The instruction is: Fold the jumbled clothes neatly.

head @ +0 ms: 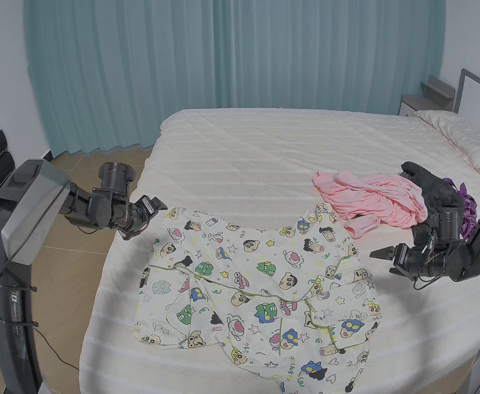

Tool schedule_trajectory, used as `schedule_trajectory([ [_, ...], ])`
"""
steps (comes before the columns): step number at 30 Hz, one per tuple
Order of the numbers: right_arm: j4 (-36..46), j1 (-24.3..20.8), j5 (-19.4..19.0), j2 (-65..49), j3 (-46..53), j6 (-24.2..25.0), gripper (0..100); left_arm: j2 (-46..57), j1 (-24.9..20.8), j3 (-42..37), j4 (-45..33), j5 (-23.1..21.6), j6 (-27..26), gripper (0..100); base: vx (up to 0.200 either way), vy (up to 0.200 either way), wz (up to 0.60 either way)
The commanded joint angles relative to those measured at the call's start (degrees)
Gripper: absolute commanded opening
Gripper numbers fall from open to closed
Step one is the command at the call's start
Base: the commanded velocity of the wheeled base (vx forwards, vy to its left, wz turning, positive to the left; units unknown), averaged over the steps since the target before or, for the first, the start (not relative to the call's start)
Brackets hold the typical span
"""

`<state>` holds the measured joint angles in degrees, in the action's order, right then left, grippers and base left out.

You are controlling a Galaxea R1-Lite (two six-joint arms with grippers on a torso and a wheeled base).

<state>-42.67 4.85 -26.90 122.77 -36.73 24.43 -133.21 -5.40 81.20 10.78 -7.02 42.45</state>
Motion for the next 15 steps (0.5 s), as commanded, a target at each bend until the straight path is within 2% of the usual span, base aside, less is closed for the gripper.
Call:
schedule_trajectory([
  [1, -0.4, -0.7, -3.2, 3.4, 12.5, -15.9, 100, 26.9, 0.4, -39.8, 15.5, -17.4, -4.2, 100, 0.0, 0.0, 0.0],
  [2, -0.4, -0.7, -3.2, 3.4, 12.5, -15.9, 100, 26.9, 0.4, -39.8, 15.5, -17.4, -4.2, 100, 0.0, 0.0, 0.0],
  [3, -0.8, -3.1, 1.1, 5.7, 11.9, -15.8, 100, 29.2, 0.2, -45.1, 17.1, -20.4, -3.7, 100, 0.0, 0.0, 0.0],
  [4, -0.8, -3.1, 1.1, 5.7, 11.9, -15.8, 100, 29.2, 0.2, -45.1, 17.1, -20.4, -3.7, 100, 0.0, 0.0, 0.0],
  [5, -2.2, -4.2, 4.1, 6.4, 11.6, -15.9, 100, 29.7, -0.3, -48.2, 19.1, -21.3, -3.6, 100, 0.0, 0.0, 0.0],
  [6, -2.6, -4.9, 5.0, 6.7, 11.6, -15.8, 100, 29.5, -0.6, -49.3, 20.6, -21.3, -3.6, 100, 0.0, 0.0, 0.0],
  [11, -2.9, -7.0, 8.5, 7.8, 10.8, -15.8, 100, 28.7, -0.9, -52.7, 27.1, -21.1, -3.5, 100, 0.0, 0.0, 0.0],
  [15, -2.4, -8.8, 9.9, 8.6, 9.3, -15.7, 100, 28.4, -0.9, -53.4, 27.6, -21.1, -3.6, 100, 0.0, 0.0, 0.0],
])
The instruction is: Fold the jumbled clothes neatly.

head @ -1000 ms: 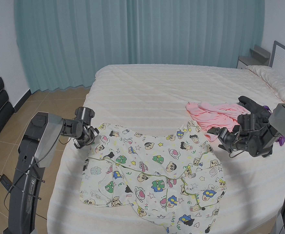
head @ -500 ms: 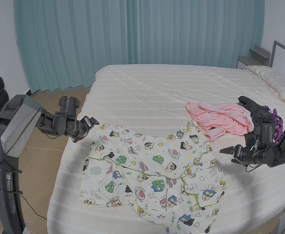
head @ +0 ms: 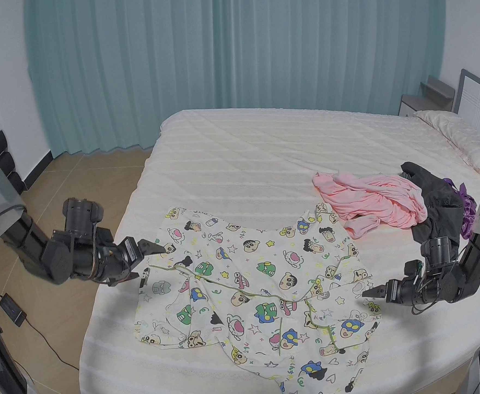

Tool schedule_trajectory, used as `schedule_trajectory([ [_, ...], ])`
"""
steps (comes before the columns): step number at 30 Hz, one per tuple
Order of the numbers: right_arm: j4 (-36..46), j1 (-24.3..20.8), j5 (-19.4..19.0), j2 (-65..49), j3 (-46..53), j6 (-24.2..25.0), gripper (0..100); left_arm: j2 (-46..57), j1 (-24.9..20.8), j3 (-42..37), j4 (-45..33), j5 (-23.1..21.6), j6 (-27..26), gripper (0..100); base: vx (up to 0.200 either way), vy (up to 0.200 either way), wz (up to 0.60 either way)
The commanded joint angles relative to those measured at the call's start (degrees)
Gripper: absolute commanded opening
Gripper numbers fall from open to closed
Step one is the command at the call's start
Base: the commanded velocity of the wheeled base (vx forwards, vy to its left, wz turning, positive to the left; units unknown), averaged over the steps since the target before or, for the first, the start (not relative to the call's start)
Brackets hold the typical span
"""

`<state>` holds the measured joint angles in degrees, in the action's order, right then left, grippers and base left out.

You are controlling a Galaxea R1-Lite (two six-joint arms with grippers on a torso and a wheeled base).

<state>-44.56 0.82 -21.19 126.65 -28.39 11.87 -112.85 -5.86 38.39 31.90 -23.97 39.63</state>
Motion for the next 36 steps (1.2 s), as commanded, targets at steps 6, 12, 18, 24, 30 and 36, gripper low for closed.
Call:
schedule_trajectory([
  [6, -0.2, -6.3, 8.1, 6.2, -1.9, -2.5, 100, 7.2, -0.3, -10.2, 6.8, -4.0, -0.9, 100, 0.0, 0.0, 0.0],
  [12, -0.1, -6.8, 8.2, 6.4, -5.3, 4.6, 100, 7.1, -0.2, -10.3, 6.8, -4.0, -0.9, 100, 0.0, 0.0, 0.0],
  [18, 2.3, -7.1, 8.4, 6.2, -6.9, 5.9, 100, 6.9, 0.1, -10.0, 6.8, -4.0, -0.9, 100, 0.0, 0.0, 0.0],
  [24, 2.5, -6.4, 8.8, 6.2, -6.8, 6.0, 0, 5.7, 0.1, -10.5, 8.5, -3.7, -1.0, 100, 0.0, 0.0, 0.0],
  [30, 2.5, -2.9, 9.1, 5.7, -6.1, 6.0, 0, 5.2, 0.2, -11.8, 11.0, -2.1, -1.1, 100, 0.0, 0.0, 0.0],
  [36, 1.8, 0.6, 9.1, 4.3, -4.6, 6.0, 0, 4.4, 0.2, -12.5, 11.3, -2.1, -1.5, 100, 0.0, 0.0, 0.0],
])
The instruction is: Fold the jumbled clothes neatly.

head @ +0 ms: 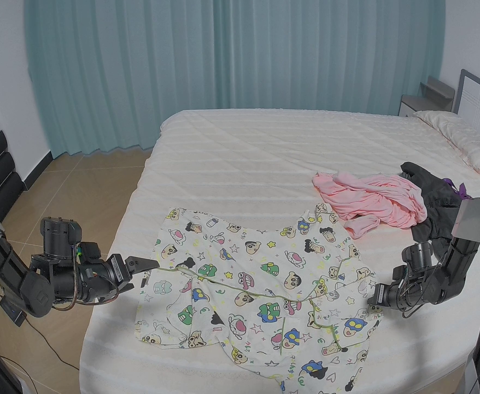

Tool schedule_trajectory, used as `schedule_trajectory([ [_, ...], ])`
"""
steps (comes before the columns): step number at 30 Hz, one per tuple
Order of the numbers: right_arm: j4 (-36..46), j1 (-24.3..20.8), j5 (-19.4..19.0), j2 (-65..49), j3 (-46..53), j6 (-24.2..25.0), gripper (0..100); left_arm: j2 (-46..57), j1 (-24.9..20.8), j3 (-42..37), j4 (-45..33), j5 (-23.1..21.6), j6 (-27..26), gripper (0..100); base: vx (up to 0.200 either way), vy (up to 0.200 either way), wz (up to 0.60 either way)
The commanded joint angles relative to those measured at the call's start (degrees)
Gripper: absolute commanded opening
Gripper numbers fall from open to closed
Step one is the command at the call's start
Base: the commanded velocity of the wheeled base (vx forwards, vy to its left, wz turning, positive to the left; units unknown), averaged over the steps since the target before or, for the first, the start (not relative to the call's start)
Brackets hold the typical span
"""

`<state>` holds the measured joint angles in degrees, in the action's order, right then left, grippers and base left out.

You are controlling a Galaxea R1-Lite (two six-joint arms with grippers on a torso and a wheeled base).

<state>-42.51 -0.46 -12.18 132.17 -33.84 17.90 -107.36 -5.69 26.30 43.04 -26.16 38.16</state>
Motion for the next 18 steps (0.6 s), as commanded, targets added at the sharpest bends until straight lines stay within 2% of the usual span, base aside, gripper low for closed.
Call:
schedule_trajectory([
  [1, -0.2, 2.4, 0.0, -1.6, 1.1, -0.1, 0, -1.4, 0.0, -0.4, 0.1, 0.1, -0.1, 100, 0.0, 0.0, 0.0],
  [12, -0.4, 5.9, -0.1, -3.4, 1.4, -0.7, 0, -4.0, -1.0, -1.2, -0.1, 0.0, -0.4, 100, 0.0, 0.0, 0.0],
  [13, -0.4, 5.9, -0.1, -3.3, 1.3, -0.7, 100, -4.2, -1.4, -1.3, -0.1, 0.0, -0.5, 100, 0.0, 0.0, 0.0],
  [18, -4.4, 5.6, -0.7, -3.6, 2.8, 0.1, 100, -6.3, -4.7, -1.5, 0.0, 0.8, -0.3, 100, 0.0, 0.0, 0.0],
])
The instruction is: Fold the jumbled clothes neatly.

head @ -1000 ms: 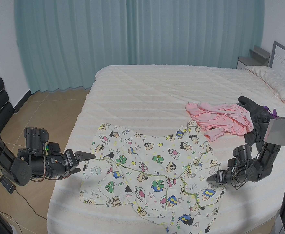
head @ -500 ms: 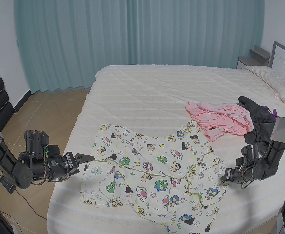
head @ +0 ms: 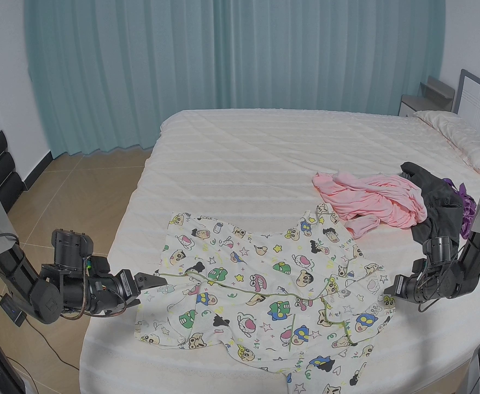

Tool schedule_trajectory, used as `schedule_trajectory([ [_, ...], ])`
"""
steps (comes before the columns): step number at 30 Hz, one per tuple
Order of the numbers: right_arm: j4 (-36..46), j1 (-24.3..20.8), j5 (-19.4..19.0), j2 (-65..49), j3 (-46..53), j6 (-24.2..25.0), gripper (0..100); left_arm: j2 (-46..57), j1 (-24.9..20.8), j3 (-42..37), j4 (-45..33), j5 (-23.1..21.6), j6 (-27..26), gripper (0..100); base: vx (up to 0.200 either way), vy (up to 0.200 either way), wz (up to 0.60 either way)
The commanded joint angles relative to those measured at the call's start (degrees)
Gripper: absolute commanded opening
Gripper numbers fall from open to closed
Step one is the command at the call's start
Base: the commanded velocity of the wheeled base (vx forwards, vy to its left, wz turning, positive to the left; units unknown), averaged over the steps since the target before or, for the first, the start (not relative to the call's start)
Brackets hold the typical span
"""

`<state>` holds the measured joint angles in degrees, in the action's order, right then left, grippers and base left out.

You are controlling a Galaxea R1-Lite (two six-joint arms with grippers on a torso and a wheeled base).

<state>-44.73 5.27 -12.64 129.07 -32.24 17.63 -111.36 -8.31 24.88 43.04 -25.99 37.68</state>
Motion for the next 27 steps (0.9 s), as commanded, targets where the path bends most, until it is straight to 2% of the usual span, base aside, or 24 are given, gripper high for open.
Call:
schedule_trajectory([
  [1, -3.4, -0.1, -0.4, -0.5, 1.8, 0.5, 100, -2.7, -2.8, 0.1, 0.0, 1.6, 0.4, 100, 0.0, 0.0, 0.0],
  [2, -3.4, -0.1, -0.4, -0.5, 1.8, 0.5, 100, -2.7, -2.8, 0.1, 0.0, 1.6, 0.4, 100, 0.0, 0.0, 0.0],
  [4, -8.0, -0.1, -0.3, -1.0, 4.6, 2.5, 100, -4.3, -5.7, 0.4, 0.0, 6.7, 1.3, 100, 0.0, 0.0, 0.0],
  [8, -15.9, -2.5, -0.2, -3.0, 9.5, 11.6, 100, -5.9, -10.1, 0.9, 0.0, 12.3, 5.0, 100, 0.0, 0.0, 0.0],
  [15, -32.6, -8.5, 0.4, -2.8, 18.8, 24.9, 100, -8.9, -13.8, 3.1, 0.0, 17.0, 10.7, 100, 0.0, 0.0, 0.0],
  [23, -44.5, -11.2, 0.3, -0.4, 25.7, 31.9, 100, -11.3, -13.5, 4.4, -0.2, 18.3, 10.8, 100, 0.0, 0.0, 0.0],
  [27, -44.7, -11.3, 0.2, 0.1, 26.3, 32.6, 100, -11.9, -13.8, 4.4, -0.3, 20.0, 10.7, 100, 0.0, 0.0, 0.0],
])
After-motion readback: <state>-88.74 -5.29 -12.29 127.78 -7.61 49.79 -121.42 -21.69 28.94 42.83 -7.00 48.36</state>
